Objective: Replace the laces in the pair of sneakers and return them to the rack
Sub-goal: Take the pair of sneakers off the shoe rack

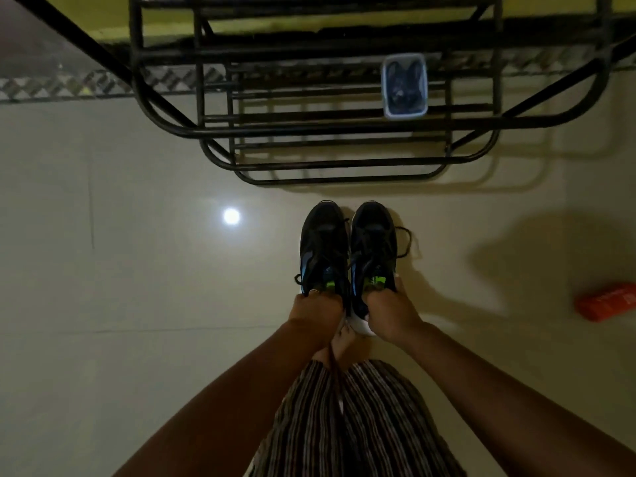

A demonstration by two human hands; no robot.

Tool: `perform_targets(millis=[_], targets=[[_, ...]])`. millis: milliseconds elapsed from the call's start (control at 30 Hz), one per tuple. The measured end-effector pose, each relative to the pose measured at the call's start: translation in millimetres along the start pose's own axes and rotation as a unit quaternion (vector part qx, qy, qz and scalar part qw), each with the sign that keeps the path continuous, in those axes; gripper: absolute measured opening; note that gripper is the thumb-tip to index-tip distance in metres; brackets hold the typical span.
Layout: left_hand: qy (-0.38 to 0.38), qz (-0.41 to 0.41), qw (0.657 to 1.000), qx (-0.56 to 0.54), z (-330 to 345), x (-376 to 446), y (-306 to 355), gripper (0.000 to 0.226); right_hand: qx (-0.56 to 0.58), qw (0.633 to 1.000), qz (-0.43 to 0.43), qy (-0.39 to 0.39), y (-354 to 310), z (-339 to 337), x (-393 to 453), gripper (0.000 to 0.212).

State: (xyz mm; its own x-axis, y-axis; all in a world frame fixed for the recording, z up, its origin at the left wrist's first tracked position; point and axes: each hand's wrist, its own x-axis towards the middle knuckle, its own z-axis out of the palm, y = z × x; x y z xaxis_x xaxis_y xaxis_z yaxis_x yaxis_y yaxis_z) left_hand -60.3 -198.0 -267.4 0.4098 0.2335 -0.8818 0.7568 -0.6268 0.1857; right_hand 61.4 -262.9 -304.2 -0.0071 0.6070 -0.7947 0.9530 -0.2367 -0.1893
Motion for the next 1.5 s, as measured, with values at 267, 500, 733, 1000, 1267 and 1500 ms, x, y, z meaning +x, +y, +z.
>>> perform_targets(millis=[267, 500, 733, 1000, 1267, 1500], targets=[[0.033, -0.001, 0.999, 0.037, 50, 99, -18, 0.04, -0.093, 0.987, -0.113, 0.062, 33, 54, 77, 0.036], [0.081, 0.023, 0.991, 0.105, 93, 143, -40, 0.048, -0.119, 0.946, -0.167, 0.25, 50, 111, 123, 0.033], [0.27, 0.069, 0.953, 0.116, 108, 148, -43, 0.045, -0.153, 0.888, -0.194, 0.388, 55, 127, 133, 0.044], [0.237, 0.002, 0.959, 0.153, 137, 139, -34, 0.047, -0.172, 0.887, -0.194, 0.382, 58, 141, 121, 0.043], [0.263, -0.032, 0.956, 0.126, 166, 128, -33, 0.052, -0.185, 0.905, -0.169, 0.345, 59, 150, 107, 0.042], [0.292, -0.015, 0.953, 0.075, 194, 122, -28, 0.062, -0.193, 0.921, -0.162, 0.296, 58, 159, 88, 0.017]])
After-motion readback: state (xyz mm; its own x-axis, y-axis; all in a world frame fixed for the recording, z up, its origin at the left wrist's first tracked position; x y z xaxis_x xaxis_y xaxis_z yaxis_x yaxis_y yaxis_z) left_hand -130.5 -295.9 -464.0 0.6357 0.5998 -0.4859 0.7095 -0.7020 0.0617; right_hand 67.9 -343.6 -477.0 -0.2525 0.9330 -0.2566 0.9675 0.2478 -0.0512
